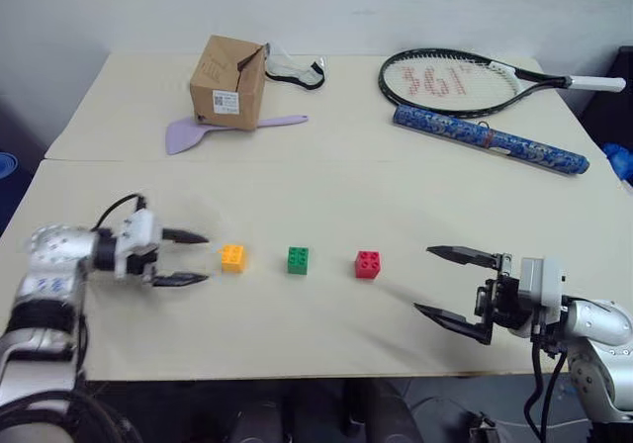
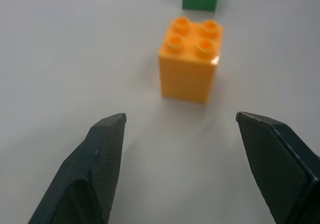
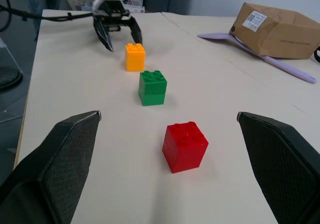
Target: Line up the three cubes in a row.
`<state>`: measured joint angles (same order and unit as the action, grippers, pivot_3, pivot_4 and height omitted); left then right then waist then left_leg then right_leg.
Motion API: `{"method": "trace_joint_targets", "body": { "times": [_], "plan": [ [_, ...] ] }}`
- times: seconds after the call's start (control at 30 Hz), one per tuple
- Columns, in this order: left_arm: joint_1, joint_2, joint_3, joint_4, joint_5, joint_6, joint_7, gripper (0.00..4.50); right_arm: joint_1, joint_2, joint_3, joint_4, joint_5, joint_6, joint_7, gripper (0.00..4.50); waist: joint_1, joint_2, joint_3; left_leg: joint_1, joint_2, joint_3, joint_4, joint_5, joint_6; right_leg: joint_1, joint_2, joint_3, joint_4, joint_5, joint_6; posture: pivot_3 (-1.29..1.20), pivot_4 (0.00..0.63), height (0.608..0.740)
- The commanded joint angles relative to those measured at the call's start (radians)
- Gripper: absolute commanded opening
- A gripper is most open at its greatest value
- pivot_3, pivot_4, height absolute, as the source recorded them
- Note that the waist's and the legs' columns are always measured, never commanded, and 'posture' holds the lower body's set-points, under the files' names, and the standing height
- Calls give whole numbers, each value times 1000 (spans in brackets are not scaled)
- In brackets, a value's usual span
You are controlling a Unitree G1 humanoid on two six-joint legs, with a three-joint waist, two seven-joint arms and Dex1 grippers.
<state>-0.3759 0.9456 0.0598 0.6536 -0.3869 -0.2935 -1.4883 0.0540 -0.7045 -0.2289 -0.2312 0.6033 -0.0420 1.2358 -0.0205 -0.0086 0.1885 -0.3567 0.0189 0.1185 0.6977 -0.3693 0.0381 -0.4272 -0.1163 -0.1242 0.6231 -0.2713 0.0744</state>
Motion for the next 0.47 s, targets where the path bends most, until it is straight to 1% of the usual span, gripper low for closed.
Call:
{"method": "trace_joint_targets", "body": {
  "times": [0.03,0.17,0.23,0.27,0.37,0.47],
  "plan": [
    [151,66,145,-225,-53,94,84,3711,-30,-60,-63,11,34,24,32,4500,3,1,0,0,0,0,0,0,0,0,0,0,-1,0,0,0,150,740],
    [380,89,322,-479,-91,250,195,3711,-56,-149,-93,53,20,36,96,4500,20,2,1,0,-1,-2,0,-1,0,1,-3,1,-4,0,0,0,150,740],
    [497,68,436,-590,-119,338,254,3711,-75,-196,-110,72,23,56,123,4500,20,3,2,0,-1,-2,0,-1,0,1,-3,1,-4,0,0,0,150,740],
    [535,56,473,-621,-128,362,271,3711,-83,-211,-111,83,20,56,135,4500,19,3,2,0,-1,-2,0,-1,0,1,-3,1,-5,0,-1,0,150,740],
    [594,31,519,-644,-117,384,298,3711,-106,-223,-98,124,-8,28,157,4500,21,4,2,1,-1,-2,0,-2,0,1,-3,1,-5,0,-1,0,150,740],
    [598,6,506,-649,-110,395,313,3711,-133,-197,-85,158,-33,-1,147,4500,20,5,3,1,-1,-2,0,-2,-1,1,-3,1,-4,-1,-1,0,150,740]
  ]
}}
